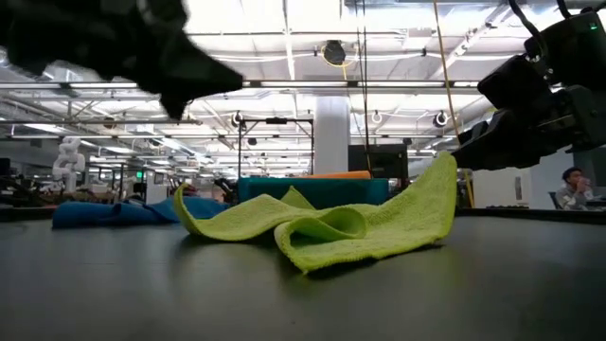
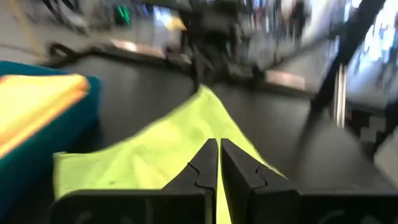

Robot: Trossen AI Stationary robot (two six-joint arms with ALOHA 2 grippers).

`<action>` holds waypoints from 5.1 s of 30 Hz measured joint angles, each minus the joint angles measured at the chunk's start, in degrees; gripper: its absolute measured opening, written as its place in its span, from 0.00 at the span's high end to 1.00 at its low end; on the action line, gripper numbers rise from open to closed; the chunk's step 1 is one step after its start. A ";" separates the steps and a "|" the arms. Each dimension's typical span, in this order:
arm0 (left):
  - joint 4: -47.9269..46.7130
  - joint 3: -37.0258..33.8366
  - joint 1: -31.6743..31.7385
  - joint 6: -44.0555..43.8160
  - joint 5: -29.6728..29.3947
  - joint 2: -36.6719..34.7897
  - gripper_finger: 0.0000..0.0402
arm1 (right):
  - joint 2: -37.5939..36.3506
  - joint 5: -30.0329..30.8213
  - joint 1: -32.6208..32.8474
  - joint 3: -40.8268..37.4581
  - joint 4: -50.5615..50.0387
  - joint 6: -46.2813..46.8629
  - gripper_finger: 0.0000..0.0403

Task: Fold microfiber towels
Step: Fold the green microfiber cloth

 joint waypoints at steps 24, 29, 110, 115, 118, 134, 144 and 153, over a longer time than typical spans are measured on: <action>-44.21 28.19 -2.80 -15.47 16.83 21.17 0.88 | -0.01 -0.02 -0.02 -0.02 1.23 -0.15 1.00; -52.27 28.45 -2.83 -18.48 25.02 22.78 0.89 | 0.00 -0.04 -0.02 -0.02 1.20 -0.10 1.00; -60.99 46.21 -12.76 4.00 5.99 31.13 0.99 | 0.00 -4.83 3.29 -0.02 0.15 4.78 1.00; -63.35 46.26 -16.02 4.48 2.18 26.52 0.99 | -0.02 -6.81 10.02 1.85 0.62 7.13 1.00; -63.25 46.26 -17.93 4.45 1.05 24.31 0.99 | 0.04 -9.46 15.59 5.27 -1.78 7.15 1.00; -62.53 34.52 -24.71 -6.86 -13.78 16.00 1.00 | -0.37 3.99 20.73 18.64 -22.89 1.61 1.00; -58.05 19.02 -18.12 -14.61 -16.80 8.12 1.00 | 0.36 8.96 8.41 17.29 -26.91 6.65 1.00; -48.37 12.83 -8.86 -8.64 -6.18 8.26 1.00 | 4.14 6.82 2.11 17.07 -28.53 8.84 1.00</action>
